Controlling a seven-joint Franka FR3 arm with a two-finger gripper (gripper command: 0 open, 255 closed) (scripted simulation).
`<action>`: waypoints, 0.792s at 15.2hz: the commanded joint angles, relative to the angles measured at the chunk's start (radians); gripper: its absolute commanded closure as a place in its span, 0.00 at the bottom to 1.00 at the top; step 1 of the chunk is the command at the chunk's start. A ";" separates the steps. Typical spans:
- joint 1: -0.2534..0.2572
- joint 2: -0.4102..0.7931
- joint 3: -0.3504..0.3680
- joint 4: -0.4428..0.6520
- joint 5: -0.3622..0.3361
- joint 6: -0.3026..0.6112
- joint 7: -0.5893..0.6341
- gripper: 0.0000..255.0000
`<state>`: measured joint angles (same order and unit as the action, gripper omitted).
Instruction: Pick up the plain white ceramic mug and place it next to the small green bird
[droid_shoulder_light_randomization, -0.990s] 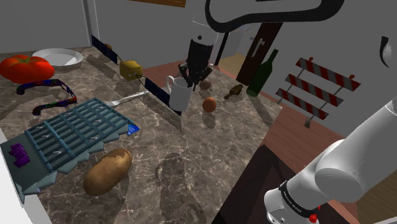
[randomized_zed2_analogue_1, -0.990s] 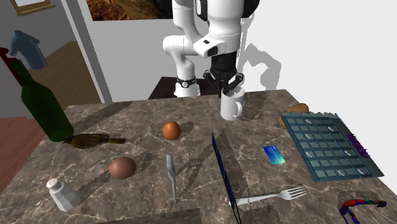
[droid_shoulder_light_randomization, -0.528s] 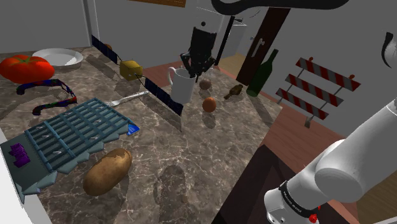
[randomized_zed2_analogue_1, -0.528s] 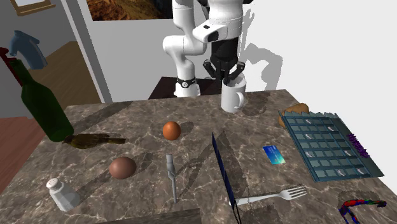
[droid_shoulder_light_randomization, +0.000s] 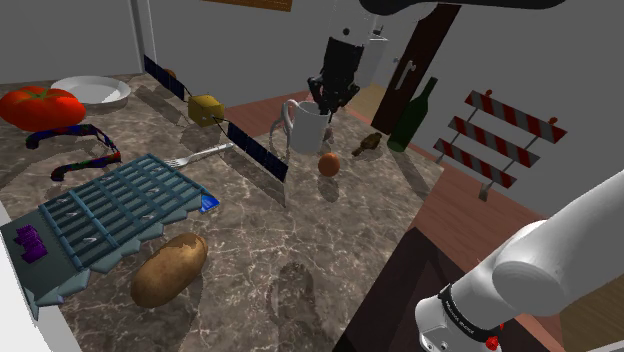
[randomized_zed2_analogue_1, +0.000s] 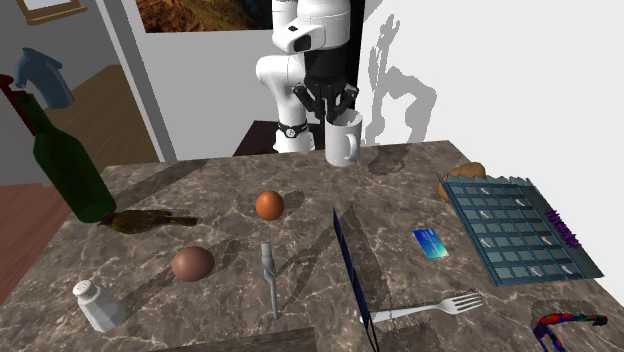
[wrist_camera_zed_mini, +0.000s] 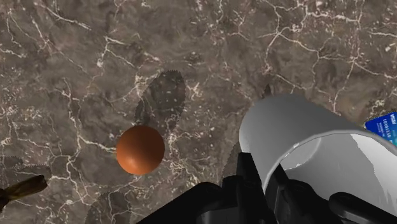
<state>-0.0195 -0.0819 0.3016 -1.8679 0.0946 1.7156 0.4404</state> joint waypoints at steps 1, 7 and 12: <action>-0.021 -0.033 -0.026 -0.037 0.004 0.001 -0.050 1.00; -0.082 -0.111 -0.113 -0.120 -0.004 -0.003 -0.198 1.00; -0.133 -0.147 -0.187 -0.158 -0.025 -0.009 -0.319 1.00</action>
<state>-0.1426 -0.2311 0.1284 -2.0310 0.0754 1.7105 0.1452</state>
